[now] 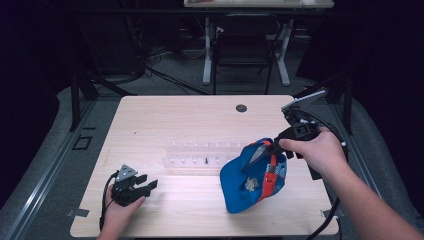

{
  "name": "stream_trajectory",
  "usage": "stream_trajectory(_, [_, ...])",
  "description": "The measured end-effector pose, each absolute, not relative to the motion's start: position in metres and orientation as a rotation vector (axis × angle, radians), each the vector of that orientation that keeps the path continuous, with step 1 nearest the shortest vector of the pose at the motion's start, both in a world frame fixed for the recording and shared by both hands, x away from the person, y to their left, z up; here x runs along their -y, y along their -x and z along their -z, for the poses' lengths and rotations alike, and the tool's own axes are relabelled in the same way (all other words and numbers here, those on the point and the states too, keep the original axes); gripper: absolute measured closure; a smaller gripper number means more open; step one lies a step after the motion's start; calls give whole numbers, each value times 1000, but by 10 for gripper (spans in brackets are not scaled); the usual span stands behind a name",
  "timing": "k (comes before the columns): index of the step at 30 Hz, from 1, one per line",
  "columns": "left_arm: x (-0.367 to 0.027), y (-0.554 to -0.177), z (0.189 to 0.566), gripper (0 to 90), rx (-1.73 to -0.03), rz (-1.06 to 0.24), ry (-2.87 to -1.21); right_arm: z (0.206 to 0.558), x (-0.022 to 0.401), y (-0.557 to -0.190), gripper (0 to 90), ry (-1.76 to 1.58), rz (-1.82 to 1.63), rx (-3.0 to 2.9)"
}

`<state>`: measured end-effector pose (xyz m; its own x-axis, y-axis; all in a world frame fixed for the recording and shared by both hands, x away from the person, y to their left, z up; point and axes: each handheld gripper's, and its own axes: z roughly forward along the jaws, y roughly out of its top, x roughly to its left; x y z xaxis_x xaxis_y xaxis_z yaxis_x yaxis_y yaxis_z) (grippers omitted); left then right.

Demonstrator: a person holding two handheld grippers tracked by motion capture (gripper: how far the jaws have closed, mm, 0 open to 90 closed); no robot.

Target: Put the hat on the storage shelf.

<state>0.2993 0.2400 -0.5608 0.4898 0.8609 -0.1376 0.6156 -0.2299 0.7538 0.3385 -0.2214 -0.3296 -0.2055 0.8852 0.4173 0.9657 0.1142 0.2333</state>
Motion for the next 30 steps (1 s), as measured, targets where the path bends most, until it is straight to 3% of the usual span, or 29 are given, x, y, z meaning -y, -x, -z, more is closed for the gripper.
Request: stream_trajectory(30, [-239,-300,562,490,-1216,-394,-1945,315,224,-346,779,1685,947,1909])
